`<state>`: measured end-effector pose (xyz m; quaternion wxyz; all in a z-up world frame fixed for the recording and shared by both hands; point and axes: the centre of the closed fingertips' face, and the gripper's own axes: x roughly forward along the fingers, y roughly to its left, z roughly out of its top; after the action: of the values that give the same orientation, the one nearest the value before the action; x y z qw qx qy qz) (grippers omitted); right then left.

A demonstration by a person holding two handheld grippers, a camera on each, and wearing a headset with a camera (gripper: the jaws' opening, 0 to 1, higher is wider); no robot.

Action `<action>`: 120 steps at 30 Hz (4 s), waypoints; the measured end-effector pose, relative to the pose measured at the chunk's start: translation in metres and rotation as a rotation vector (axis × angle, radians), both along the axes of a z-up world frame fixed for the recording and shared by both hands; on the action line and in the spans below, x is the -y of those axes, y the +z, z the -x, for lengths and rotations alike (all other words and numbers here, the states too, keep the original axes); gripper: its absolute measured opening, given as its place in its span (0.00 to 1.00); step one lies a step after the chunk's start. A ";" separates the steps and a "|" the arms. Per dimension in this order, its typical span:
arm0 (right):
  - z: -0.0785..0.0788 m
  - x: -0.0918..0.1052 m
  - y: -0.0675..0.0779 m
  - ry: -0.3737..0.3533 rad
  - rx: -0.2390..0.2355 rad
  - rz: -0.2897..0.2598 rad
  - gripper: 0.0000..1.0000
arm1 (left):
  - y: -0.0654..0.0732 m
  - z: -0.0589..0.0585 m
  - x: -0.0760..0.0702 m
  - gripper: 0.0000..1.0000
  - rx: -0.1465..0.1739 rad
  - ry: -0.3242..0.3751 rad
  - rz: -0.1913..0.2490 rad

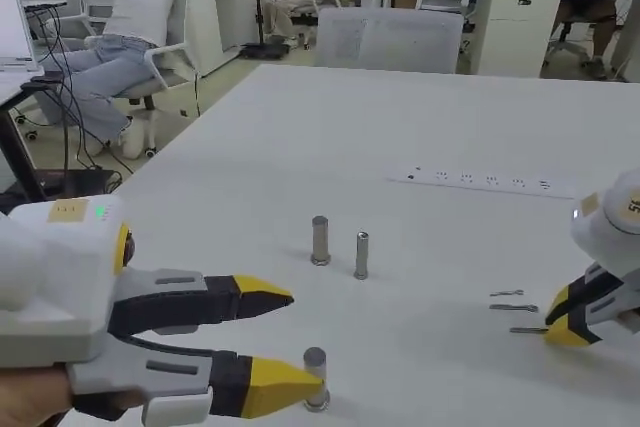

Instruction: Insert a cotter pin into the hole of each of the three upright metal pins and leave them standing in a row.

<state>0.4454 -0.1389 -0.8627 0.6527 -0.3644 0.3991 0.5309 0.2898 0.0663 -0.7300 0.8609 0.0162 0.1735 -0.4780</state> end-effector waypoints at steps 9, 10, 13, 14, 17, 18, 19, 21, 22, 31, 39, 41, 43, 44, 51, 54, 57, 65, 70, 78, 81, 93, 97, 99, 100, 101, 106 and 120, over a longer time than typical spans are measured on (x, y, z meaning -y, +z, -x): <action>0.002 0.000 -0.002 0.061 -0.001 0.060 0.13 | 0.001 0.000 -0.001 0.46 0.000 0.000 -0.003; 0.003 -0.001 -0.002 0.065 -0.004 0.064 0.13 | 0.001 0.001 -0.001 0.45 0.000 0.000 -0.002; 0.004 -0.003 -0.003 0.086 -0.001 0.083 0.12 | 0.001 0.002 -0.003 0.45 -0.001 0.000 -0.002; 0.004 -0.004 -0.003 0.087 -0.004 0.086 0.12 | 0.001 0.003 -0.003 0.45 -0.001 0.001 -0.002; 0.005 -0.005 -0.003 0.105 -0.009 0.103 0.11 | 0.001 0.004 -0.006 0.44 -0.001 0.003 -0.001; 0.006 -0.006 -0.003 0.107 -0.012 0.107 0.11 | 0.001 0.004 -0.006 0.44 0.000 0.004 -0.001; 0.006 -0.006 -0.003 0.108 -0.017 0.114 0.11 | 0.002 0.004 -0.007 0.44 0.000 0.004 0.001; 0.006 -0.006 -0.003 0.110 -0.024 0.123 0.11 | 0.002 0.005 -0.007 0.44 0.001 0.005 0.001; 0.006 -0.006 -0.003 0.112 -0.027 0.128 0.10 | 0.002 0.005 -0.007 0.44 0.001 0.004 0.000; 0.005 -0.006 -0.004 0.152 -0.049 0.189 0.09 | 0.002 0.005 -0.009 0.43 0.003 0.003 0.000; 0.006 -0.006 -0.005 0.175 -0.038 0.225 0.05 | 0.003 0.006 -0.010 0.41 0.004 0.005 0.002; 0.006 -0.006 -0.005 0.176 -0.033 0.225 0.05 | 0.003 0.006 -0.010 0.41 0.003 0.005 0.002; 0.007 -0.005 -0.005 0.176 -0.032 0.229 0.05 | 0.003 0.006 -0.010 0.41 0.004 0.005 0.000; 0.007 -0.005 -0.005 0.178 -0.030 0.231 0.04 | 0.003 0.007 -0.010 0.41 0.004 0.005 0.000; 0.010 -0.007 -0.002 0.190 -0.019 0.242 0.03 | 0.005 0.006 -0.007 0.40 0.010 -0.002 -0.001; 0.012 -0.009 -0.001 0.194 -0.020 0.243 0.03 | 0.005 0.006 -0.006 0.40 0.009 -0.005 -0.001; 0.015 -0.011 0.000 0.199 -0.023 0.241 0.03 | 0.004 0.006 -0.004 0.40 0.007 -0.008 0.000; 0.027 -0.019 0.007 0.211 -0.029 0.228 0.03 | 0.005 0.004 0.000 0.39 0.012 -0.021 0.001; 0.037 -0.028 0.016 0.221 -0.027 0.209 0.03 | 0.006 0.003 0.003 0.38 0.017 -0.027 0.004; 0.052 -0.041 0.031 0.250 -0.015 0.185 0.03 | 0.004 0.002 0.011 0.38 0.017 -0.050 -0.004; 0.059 -0.046 0.038 0.261 -0.013 0.169 0.03 | 0.002 0.002 0.015 0.38 0.015 -0.058 -0.004; 0.085 -0.067 0.064 0.315 0.010 0.133 0.03 | -0.003 -0.005 0.033 0.36 0.021 -0.094 -0.028; 0.094 -0.073 0.072 0.330 0.006 0.126 0.03 | -0.005 -0.007 0.040 0.35 0.029 -0.115 -0.046; 0.101 -0.077 0.077 0.340 0.003 0.127 0.03 | -0.005 -0.008 0.045 0.35 0.031 -0.124 -0.047; 0.105 -0.079 0.079 0.348 0.002 0.125 0.03 | -0.005 -0.008 0.046 0.34 0.032 -0.127 -0.046; 0.108 -0.081 0.081 0.354 0.002 0.124 0.03 | -0.005 -0.008 0.048 0.34 0.034 -0.130 -0.045; 0.122 -0.088 0.091 0.375 -0.005 0.112 0.03 | -0.008 -0.008 0.058 0.32 0.037 -0.155 -0.048; 0.146 -0.105 0.108 0.435 0.019 0.093 0.03 | -0.006 -0.007 0.077 0.25 0.040 -0.186 -0.046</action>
<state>0.2992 -0.0334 -0.7543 0.5091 -0.4767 0.3291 0.6366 0.2972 -0.0112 -0.7357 0.8154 0.0615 0.1649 -0.5516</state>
